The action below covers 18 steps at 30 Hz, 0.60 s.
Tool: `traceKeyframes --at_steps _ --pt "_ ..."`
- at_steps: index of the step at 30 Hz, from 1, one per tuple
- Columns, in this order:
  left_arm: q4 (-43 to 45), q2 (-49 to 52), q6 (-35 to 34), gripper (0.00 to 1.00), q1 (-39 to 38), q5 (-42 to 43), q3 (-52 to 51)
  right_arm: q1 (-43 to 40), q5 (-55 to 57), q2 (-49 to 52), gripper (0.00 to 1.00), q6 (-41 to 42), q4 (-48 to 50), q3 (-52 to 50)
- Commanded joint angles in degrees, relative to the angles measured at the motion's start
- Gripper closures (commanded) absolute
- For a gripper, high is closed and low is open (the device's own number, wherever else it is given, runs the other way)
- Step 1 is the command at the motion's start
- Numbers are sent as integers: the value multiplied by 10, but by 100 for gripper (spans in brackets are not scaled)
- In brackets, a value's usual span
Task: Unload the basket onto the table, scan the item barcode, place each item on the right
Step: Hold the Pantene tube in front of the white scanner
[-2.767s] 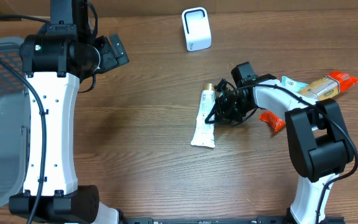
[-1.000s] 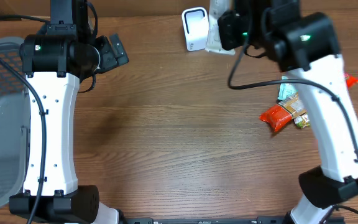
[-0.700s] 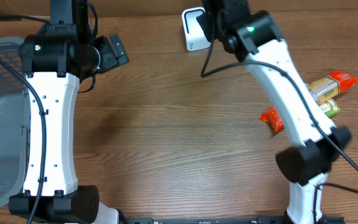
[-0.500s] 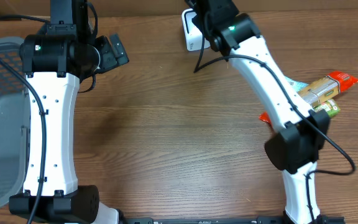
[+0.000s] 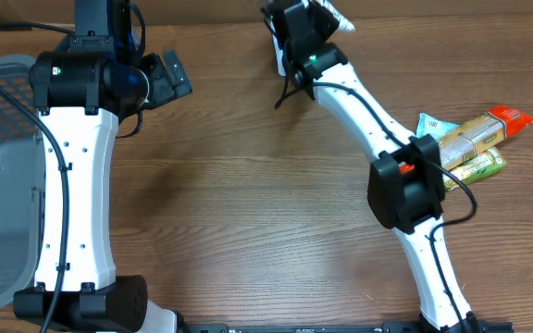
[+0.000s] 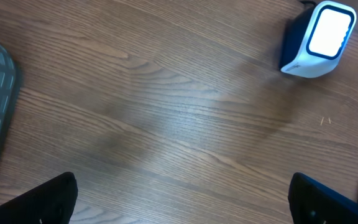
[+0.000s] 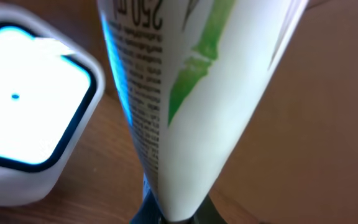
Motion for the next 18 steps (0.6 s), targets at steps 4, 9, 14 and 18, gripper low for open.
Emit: traceKeyframes --at_steps 4,9,14,18 --pt "1 5 9 0 0 -3 4 -3 50 32 96 -3 12 12" --pt "1 5 9 0 0 -3 4 -3 64 46 96 -3 14 12" --pt "1 5 9 1 0 -3 4 -3 70 47 96 -3 15 12" --pt "1 5 9 0 0 -3 4 -3 94 47 96 -3 15 12"
